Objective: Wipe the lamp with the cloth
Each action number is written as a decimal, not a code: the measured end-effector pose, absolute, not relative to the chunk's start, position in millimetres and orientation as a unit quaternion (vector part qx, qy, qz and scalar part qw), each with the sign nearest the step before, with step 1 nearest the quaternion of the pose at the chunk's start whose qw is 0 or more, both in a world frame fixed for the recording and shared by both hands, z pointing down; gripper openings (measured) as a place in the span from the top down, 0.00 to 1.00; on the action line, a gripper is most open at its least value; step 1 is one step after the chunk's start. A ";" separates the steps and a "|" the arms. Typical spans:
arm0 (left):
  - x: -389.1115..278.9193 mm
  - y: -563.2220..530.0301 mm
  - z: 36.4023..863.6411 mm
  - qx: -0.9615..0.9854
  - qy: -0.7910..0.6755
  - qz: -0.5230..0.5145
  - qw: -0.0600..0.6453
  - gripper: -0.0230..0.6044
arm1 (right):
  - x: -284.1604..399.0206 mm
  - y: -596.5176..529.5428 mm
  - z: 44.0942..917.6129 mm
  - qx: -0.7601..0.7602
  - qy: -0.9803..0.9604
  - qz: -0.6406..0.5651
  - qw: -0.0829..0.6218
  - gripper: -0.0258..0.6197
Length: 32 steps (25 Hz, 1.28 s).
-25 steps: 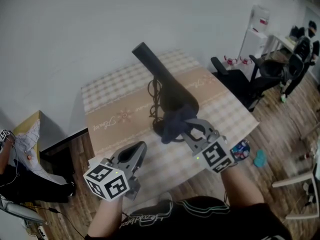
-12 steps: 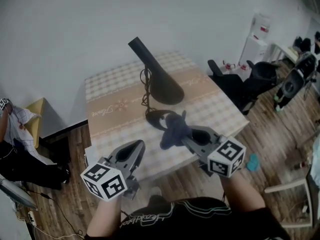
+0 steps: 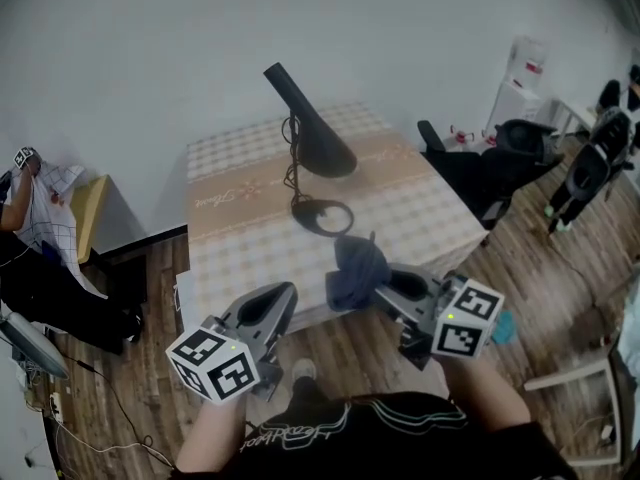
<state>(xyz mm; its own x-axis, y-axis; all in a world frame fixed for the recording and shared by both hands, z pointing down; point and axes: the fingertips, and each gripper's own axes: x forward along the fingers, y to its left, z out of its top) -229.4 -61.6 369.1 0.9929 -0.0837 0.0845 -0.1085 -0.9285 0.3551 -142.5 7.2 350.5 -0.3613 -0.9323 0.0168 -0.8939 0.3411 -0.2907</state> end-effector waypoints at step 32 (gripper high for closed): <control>-285.1 -42.3 326.0 0.989 -0.004 0.038 0.144 0.96 | -224.7 11.0 308.1 -0.545 0.823 -0.102 0.119 0.87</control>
<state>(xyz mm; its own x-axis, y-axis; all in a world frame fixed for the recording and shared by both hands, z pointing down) -285.1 -42.3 326.0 0.9971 0.0024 0.0759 -0.0192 -0.9588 0.2835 -224.7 11.0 308.1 -0.3768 -0.9225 -0.0842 -0.8738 0.3841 -0.2983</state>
